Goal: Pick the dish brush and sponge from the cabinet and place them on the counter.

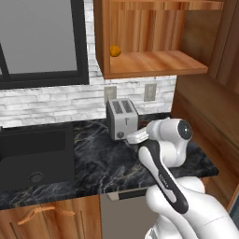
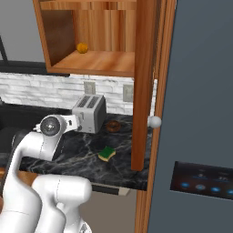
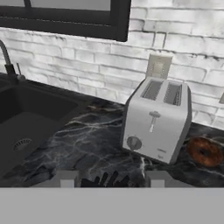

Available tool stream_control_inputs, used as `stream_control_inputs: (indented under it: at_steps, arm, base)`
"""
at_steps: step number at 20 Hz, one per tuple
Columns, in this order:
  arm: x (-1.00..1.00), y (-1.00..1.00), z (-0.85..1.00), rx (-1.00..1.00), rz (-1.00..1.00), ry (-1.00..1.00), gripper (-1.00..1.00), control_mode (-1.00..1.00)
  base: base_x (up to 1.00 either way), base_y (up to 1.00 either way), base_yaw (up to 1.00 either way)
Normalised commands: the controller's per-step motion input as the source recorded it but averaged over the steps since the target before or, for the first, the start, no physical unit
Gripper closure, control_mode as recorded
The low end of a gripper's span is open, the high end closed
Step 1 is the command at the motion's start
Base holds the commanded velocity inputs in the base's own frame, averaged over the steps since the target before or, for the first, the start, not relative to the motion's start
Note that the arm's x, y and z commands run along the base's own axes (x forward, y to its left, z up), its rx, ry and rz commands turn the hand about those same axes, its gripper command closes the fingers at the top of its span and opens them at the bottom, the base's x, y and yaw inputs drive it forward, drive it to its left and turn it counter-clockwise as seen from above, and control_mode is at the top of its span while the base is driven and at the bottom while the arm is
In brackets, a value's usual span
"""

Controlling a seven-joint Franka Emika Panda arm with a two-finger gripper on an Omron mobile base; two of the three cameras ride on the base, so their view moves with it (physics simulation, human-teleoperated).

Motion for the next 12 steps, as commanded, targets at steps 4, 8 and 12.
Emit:
stream_control_inputs:
  at_steps: [4,8,12]
  arm:
    - [0.04,0.12,-0.50,-0.08,0.00,0.00,1.00,-1.00]
    - [0.15,0.10,-0.53,-0.09,0.00,0.01,1.00,-1.00]
    - [0.18,0.02,-0.51,-0.08,0.00,0.03,1.00,-1.00]
  base:
    - [0.00,0.00,0.00]
    - [0.00,0.00,0.00]
    - [0.00,0.00,0.00]
